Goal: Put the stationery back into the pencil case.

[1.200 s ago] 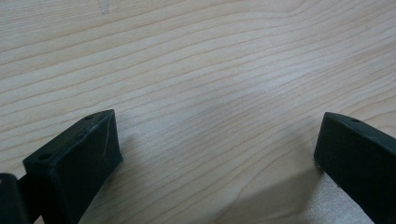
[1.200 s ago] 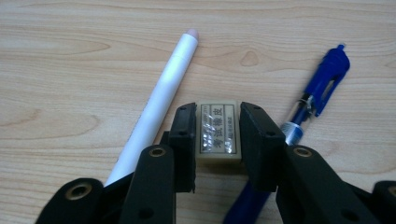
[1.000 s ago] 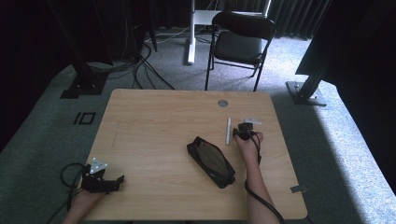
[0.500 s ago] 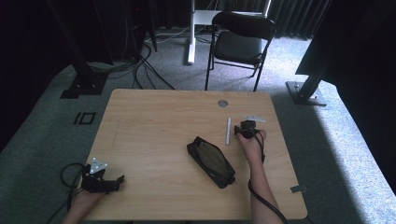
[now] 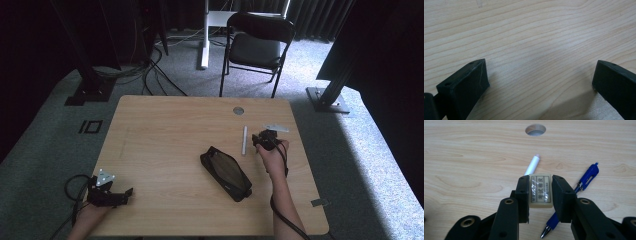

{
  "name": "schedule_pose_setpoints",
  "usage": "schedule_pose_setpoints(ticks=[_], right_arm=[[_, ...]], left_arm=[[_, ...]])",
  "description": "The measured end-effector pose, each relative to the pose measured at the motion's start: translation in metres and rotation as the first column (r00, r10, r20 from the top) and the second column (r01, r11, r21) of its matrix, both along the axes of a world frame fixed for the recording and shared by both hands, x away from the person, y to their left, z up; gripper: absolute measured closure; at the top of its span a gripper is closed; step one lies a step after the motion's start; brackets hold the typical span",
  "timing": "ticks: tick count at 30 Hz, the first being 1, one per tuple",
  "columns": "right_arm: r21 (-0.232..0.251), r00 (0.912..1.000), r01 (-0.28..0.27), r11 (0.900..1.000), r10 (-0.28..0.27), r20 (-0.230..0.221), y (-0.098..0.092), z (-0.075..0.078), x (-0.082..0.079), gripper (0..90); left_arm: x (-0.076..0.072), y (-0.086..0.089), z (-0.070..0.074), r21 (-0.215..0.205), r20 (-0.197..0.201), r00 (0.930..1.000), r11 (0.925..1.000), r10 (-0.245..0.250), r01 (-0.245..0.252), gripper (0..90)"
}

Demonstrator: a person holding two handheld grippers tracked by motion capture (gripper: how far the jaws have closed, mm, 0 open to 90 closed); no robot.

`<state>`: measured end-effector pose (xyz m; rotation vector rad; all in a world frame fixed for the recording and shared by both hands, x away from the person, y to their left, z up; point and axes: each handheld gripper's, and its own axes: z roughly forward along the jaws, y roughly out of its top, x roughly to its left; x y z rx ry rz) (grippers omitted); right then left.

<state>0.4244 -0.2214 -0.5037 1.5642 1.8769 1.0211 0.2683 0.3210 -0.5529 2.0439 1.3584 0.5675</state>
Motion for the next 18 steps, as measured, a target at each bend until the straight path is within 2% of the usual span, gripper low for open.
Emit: schedule_pose_setpoints(ticks=[12, 18], right_arm=[[0.025, 0.9982, -0.046, 0.999, 0.045, 0.039, -0.001, 0.015, -0.017, 68.4], [0.027, 0.9956, -0.085, 0.996, 0.084, 0.042, 0.003, 0.02, -0.025, 68.5]], left_arm=[[0.0, 0.0, 0.0, 0.0, 0.0, 1.0, 1.0, 0.0, 0.0, 0.6], [0.0, 0.0, 0.0, 0.0, 0.0, 1.0, 1.0, 0.0, 0.0, 0.6]])
